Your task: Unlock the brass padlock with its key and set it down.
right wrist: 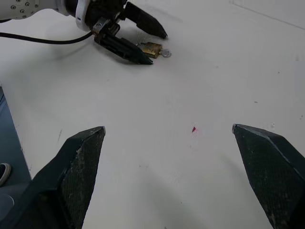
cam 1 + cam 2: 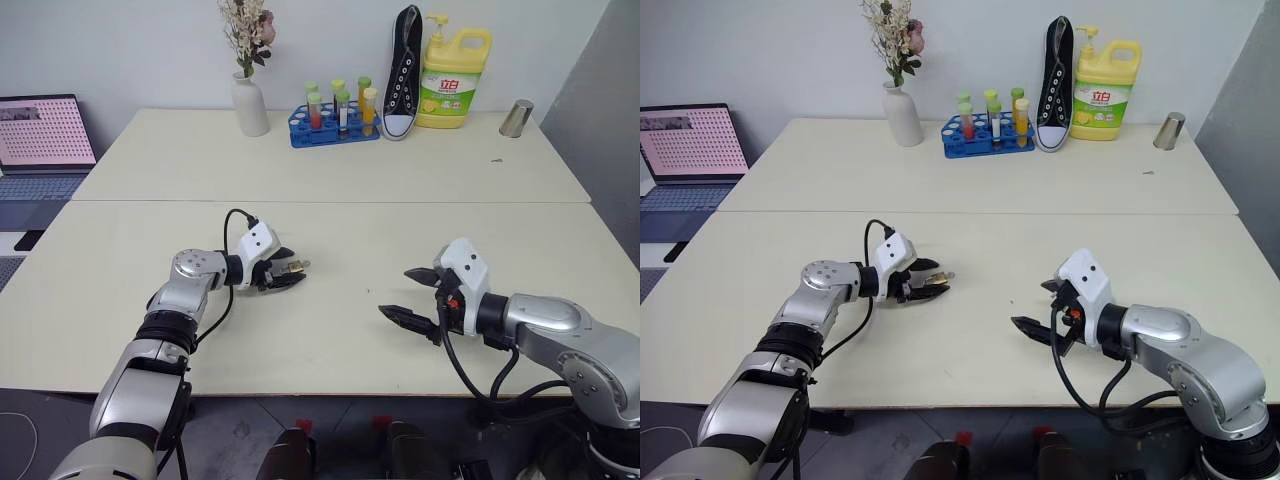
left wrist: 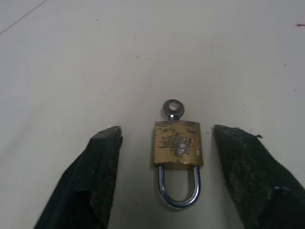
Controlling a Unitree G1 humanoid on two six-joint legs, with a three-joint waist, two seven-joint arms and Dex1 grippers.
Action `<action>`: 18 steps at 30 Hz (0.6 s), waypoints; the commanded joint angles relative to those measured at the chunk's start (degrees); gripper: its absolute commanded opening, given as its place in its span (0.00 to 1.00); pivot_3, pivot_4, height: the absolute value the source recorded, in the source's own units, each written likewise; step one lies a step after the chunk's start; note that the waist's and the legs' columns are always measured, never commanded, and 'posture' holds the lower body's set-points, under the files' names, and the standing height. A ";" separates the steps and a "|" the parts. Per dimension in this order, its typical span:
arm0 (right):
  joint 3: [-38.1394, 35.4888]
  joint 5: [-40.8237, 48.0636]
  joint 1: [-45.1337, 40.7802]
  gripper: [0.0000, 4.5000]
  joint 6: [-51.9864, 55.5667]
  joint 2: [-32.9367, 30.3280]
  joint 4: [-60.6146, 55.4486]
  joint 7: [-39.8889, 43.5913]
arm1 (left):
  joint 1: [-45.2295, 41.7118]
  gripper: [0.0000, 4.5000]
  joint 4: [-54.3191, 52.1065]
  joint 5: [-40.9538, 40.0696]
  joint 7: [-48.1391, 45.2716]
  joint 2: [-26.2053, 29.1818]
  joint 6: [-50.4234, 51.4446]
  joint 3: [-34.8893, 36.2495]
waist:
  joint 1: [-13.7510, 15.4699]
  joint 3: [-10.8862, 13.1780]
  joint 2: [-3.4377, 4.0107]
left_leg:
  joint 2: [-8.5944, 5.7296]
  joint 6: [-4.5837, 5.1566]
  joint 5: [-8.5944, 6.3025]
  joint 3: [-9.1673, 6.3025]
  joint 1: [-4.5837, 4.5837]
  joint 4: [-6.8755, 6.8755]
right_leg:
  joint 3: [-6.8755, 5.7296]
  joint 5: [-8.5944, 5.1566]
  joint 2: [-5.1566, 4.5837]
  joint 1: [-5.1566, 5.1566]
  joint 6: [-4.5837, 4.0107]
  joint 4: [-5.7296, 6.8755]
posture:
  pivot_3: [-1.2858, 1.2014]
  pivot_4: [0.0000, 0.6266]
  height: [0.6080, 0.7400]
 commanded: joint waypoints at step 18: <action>-1.65 2.97 5.31 1.00 -16.45 -2.24 -0.67 9.57 | 18.74 0.21 -36.65 3.26 8.71 1.25 -30.85 2.45 | 0.40 0.01 -0.06 | 0.03 -0.02 0.02 -0.02 -0.13 0.01 | 0.04 0.01 -0.18 -0.08 0.00 -0.08 | 0.52 0.24 1.00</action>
